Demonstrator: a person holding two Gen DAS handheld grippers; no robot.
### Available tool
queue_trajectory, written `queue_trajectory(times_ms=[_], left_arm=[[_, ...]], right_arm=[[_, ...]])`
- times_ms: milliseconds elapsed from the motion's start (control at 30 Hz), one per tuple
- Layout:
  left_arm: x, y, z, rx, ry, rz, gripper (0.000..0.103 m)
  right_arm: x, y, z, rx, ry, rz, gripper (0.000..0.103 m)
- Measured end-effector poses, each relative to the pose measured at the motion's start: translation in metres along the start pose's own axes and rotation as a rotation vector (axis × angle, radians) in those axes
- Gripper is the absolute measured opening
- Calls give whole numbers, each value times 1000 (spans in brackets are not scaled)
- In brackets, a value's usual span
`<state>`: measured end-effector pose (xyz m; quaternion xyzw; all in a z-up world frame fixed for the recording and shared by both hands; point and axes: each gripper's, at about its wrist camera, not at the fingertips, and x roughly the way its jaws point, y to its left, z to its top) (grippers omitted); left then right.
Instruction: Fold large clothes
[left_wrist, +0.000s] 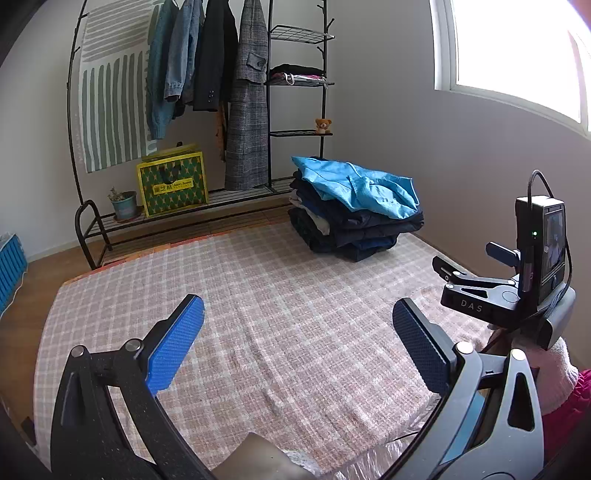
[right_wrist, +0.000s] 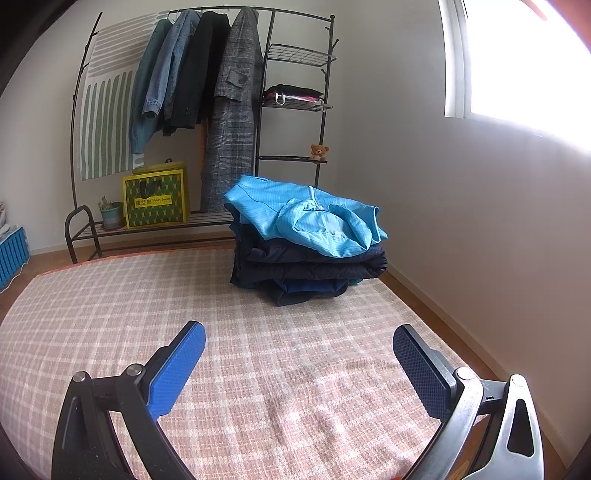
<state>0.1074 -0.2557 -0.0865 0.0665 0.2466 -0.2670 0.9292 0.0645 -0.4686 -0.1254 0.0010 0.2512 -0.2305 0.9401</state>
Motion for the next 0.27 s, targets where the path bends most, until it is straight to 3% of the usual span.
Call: queue_trajectory(times_ms=[267], left_arm=[[0, 0, -3, 3, -10, 9, 103]], right_arm=[[3, 0, 0, -5, 9, 5, 103]])
